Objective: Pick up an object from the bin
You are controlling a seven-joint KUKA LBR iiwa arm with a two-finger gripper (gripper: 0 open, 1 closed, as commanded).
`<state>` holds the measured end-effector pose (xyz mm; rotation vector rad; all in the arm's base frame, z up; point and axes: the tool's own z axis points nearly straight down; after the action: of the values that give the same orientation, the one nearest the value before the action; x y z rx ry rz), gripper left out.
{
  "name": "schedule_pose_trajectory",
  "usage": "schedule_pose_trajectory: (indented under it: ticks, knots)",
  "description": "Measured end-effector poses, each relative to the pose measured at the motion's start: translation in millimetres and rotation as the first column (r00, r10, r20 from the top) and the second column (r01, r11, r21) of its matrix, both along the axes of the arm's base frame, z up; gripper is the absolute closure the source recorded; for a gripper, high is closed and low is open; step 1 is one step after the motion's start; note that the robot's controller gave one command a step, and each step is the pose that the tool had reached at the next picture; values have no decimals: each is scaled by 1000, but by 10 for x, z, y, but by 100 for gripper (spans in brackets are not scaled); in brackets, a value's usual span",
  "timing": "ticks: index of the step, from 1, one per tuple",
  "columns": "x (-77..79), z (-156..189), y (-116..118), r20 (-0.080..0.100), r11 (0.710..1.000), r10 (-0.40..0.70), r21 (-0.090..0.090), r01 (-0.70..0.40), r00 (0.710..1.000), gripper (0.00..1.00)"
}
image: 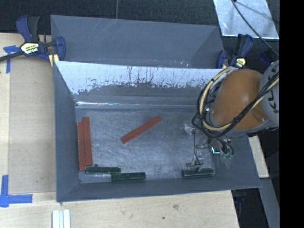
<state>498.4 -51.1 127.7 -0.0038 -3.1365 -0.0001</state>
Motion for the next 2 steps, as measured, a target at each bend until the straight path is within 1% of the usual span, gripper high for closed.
schedule_pose_trajectory:
  ticks: [1, 2]
  knots:
    - [644, -163, 627, 13, 1000, -26, 3, 26, 1000, 0]
    - [1063, -594, 1311, 11, 1000, 2, 4, -2, 1000, 0]
